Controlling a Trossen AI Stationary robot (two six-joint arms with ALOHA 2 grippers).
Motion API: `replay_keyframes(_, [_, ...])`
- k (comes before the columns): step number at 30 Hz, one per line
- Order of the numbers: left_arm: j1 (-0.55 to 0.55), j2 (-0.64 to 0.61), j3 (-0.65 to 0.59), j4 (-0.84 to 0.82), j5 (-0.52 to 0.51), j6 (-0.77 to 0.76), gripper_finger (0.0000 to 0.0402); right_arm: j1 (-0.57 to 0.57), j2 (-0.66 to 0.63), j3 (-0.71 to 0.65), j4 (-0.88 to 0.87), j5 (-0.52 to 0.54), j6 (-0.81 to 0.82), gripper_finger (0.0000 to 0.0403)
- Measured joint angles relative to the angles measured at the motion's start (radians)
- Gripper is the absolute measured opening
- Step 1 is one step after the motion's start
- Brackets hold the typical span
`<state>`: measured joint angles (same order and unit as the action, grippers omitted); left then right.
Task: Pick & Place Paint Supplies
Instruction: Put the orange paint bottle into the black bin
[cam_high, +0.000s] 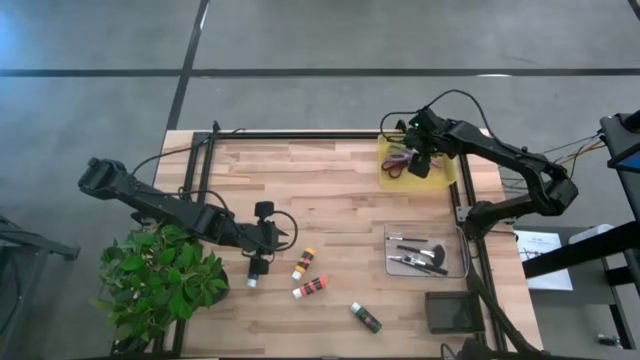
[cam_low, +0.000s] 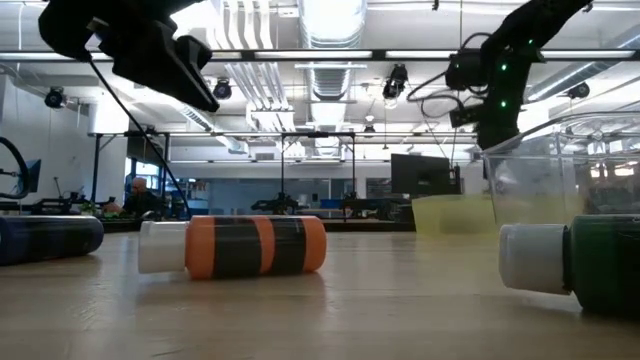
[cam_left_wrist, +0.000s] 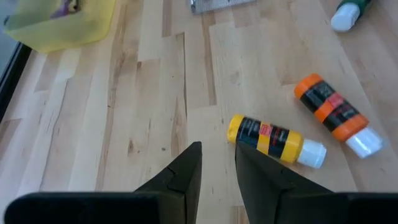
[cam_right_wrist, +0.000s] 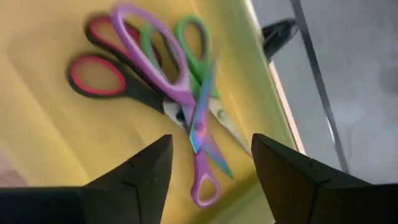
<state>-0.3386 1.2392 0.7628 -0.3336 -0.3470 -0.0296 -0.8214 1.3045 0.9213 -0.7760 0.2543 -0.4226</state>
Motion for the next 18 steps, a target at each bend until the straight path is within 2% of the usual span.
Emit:
replay_keyframes(8, [-0.003, 0.000, 0.000, -0.072, 0.003, -0.019, 0.0104, 0.086, -0.123, 0.076, -0.042, -0.209, 0.104, 0.0224])
replay_keyframes(12, [-0.003, 0.000, 0.000, -0.073, 0.050, -0.031, 0.0104, 0.172, -0.201, 0.106, -0.043, -0.317, 0.173, 0.0224])
replay_keyframes(18, [-0.005, 0.000, 0.000, -0.067, 0.091, -0.101, 0.0104, 0.368, -0.298, 0.119, -0.033, -0.337, 0.261, 0.0224])
